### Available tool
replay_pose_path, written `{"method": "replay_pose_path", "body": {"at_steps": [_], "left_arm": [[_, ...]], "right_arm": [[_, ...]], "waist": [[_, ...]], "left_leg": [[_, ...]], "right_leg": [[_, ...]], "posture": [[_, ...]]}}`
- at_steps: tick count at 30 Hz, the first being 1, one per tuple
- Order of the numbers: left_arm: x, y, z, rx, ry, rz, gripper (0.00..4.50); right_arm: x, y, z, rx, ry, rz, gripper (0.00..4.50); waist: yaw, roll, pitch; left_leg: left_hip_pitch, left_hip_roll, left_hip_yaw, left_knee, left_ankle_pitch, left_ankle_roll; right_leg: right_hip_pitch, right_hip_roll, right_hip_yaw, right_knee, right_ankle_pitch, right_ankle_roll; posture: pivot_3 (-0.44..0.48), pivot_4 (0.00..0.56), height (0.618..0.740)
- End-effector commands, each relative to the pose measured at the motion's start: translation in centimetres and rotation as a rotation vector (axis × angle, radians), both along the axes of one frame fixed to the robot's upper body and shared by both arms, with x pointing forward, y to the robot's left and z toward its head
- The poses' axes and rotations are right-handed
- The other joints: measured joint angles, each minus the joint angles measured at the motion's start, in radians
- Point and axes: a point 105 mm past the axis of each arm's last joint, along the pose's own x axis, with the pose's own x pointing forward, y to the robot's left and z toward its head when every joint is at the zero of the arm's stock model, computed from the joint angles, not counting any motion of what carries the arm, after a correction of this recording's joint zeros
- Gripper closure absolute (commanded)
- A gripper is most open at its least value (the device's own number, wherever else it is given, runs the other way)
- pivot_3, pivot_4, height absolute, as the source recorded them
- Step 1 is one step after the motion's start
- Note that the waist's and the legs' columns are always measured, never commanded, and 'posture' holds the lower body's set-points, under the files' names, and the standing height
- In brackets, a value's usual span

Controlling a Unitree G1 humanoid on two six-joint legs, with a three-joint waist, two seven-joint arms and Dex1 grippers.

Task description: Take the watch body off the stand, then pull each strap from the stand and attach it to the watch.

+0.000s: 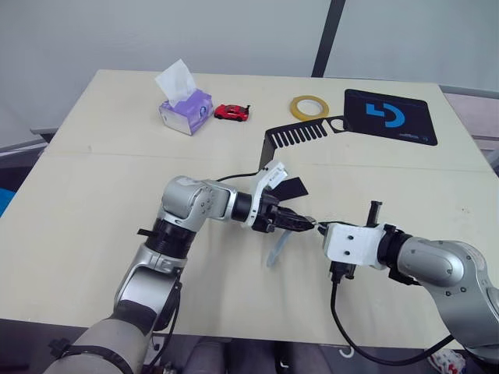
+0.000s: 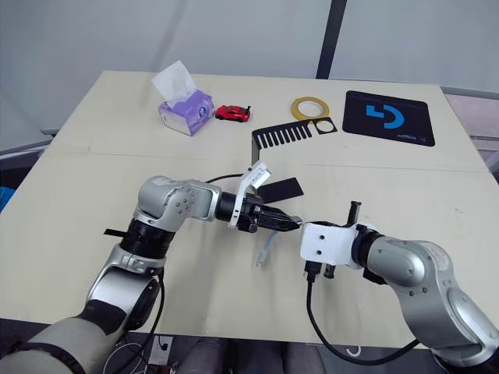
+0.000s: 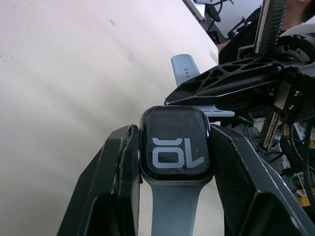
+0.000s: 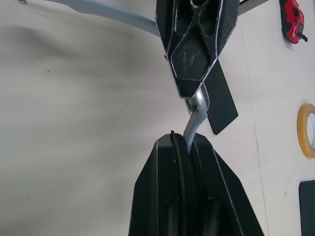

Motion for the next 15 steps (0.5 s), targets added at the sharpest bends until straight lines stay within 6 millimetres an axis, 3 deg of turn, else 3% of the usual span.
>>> {"method": "replay_pose_path", "body": {"at_steps": [1,15], "left_arm": [[-1.23,-1.00,1.80,-0.059,-0.042,-0.071,2.80],[-1.36,-0.98,1.73,-0.057,-0.047,-0.076,2.80]], "right_arm": [[0.11,0.24,0.69,0.004,-0.050,0.003,4.50],[0.51,0.33,1.09,-0.001,-0.064,0.001,4.50]], "waist": [[0.000,0.000,0.000],[0.000,0.000,0.000]], "left_leg": [[0.000,0.000,0.000,0.000,0.000,0.000],[0.000,0.000,0.000,0.000,0.000,0.000]], "right_leg": [[0.000,0.000,0.000,0.000,0.000,0.000],[0.000,0.000,0.000,0.000,0.000,0.000]], "posture": [[0.000,0.150,0.738],[0.000,0.150,0.738]]}}
